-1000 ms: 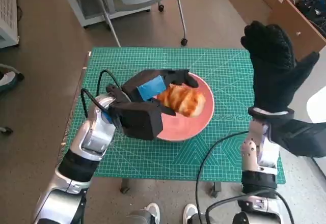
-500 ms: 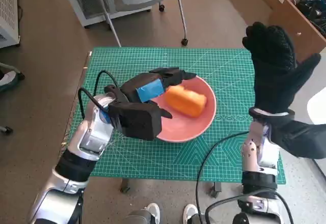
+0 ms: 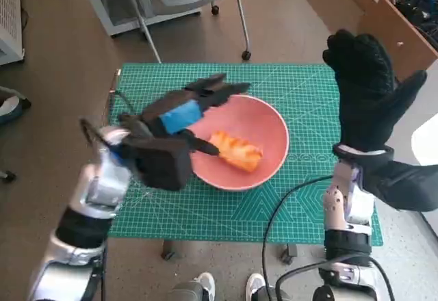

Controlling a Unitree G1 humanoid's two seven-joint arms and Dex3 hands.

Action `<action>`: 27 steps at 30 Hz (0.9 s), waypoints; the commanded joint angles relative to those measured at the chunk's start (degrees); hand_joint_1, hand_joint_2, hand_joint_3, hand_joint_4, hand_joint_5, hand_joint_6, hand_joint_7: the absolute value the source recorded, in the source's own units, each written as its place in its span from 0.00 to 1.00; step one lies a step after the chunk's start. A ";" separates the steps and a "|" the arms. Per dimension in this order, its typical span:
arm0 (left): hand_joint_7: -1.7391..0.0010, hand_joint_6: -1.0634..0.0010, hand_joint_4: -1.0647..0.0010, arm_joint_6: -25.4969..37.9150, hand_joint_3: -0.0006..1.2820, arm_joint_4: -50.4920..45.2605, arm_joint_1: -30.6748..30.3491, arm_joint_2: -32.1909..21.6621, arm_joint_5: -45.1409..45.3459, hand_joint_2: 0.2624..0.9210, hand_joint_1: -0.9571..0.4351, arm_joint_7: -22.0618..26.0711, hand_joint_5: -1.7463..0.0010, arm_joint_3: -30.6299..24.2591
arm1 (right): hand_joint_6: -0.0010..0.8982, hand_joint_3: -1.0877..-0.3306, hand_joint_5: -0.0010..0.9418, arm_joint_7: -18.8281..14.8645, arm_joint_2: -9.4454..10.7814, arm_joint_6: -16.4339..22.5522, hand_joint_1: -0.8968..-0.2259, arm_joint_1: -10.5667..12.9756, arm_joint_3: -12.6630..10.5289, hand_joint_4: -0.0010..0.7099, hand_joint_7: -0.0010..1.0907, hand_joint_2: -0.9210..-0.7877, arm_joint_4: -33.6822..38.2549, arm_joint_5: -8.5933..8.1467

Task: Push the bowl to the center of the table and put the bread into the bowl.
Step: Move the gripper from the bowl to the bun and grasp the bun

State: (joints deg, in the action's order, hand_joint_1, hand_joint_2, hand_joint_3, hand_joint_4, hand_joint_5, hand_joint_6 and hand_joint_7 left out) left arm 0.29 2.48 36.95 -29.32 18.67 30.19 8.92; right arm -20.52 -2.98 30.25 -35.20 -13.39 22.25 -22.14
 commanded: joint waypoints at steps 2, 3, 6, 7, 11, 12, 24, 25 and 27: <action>0.90 0.88 1.00 -0.50 0.00 -0.88 -1.20 -4.78 -1.04 0.85 0.35 -0.44 1.00 -4.62 | 0.21 0.67 0.00 -0.18 -0.32 -1.04 0.61 1.21 -0.03 0.53 0.49 0.00 0.11 -0.22; 0.90 0.88 1.00 -0.35 0.00 -0.92 -1.24 -5.15 -1.00 0.84 0.36 -0.57 1.00 -4.93 | 0.21 0.67 0.00 -0.16 -0.35 -1.08 0.61 1.20 -0.04 0.53 0.49 0.00 0.10 -0.26; 0.90 0.86 0.99 1.50 0.00 -1.43 -2.01 -7.27 0.42 0.81 0.40 -1.49 1.00 -6.48 | 0.20 0.66 0.00 -0.27 -0.42 -0.95 0.61 1.05 -0.15 0.53 0.49 0.00 0.56 -0.46; 0.90 0.86 0.98 2.36 0.00 -1.55 -2.33 -7.92 0.80 0.81 0.41 -1.55 1.00 -6.85 | 0.20 0.66 0.00 -0.33 -0.44 -0.95 0.61 0.99 -0.18 0.53 0.49 0.00 0.69 -0.55; 0.90 0.85 0.97 5.37 0.00 -1.00 -3.14 -9.87 1.22 0.79 0.45 -0.42 0.99 -7.30 | 0.20 0.66 0.00 -0.45 -0.53 -1.21 0.61 0.81 -0.24 0.53 0.49 0.00 0.74 -0.80; 0.90 0.85 0.97 6.11 0.00 -0.87 -3.26 -10.20 1.24 0.80 0.46 -0.05 0.99 -7.31 | 0.20 0.66 0.00 -0.46 -0.56 -1.28 0.61 0.78 -0.26 0.53 0.49 0.00 0.70 -0.82; 0.94 0.88 1.00 14.14 0.00 2.58 -2.35 -12.48 1.73 0.76 0.52 7.07 1.00 -3.33 | 0.20 0.66 0.00 -0.68 -0.87 -1.66 0.61 0.28 -0.44 0.53 0.50 0.00 1.20 -0.74; 0.94 0.88 1.00 14.26 0.00 3.02 -2.25 -12.38 1.90 0.75 0.52 7.32 1.00 -2.81 | 0.20 0.66 0.00 -0.70 -0.89 -1.73 0.61 0.20 -0.40 0.53 0.50 0.00 1.31 -0.71; 0.94 0.88 1.00 14.20 0.00 3.96 -2.11 -12.19 2.36 0.74 0.54 7.54 1.00 -1.80 | 0.20 0.66 0.00 -0.77 -0.94 -1.89 0.61 0.11 -0.32 0.54 0.50 0.00 1.43 -0.69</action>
State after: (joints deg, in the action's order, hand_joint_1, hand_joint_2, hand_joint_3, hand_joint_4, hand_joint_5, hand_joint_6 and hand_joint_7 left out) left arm 14.10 5.18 33.88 -41.24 20.29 36.83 5.53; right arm -21.03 -3.81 29.35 -35.23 -13.57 22.60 -22.44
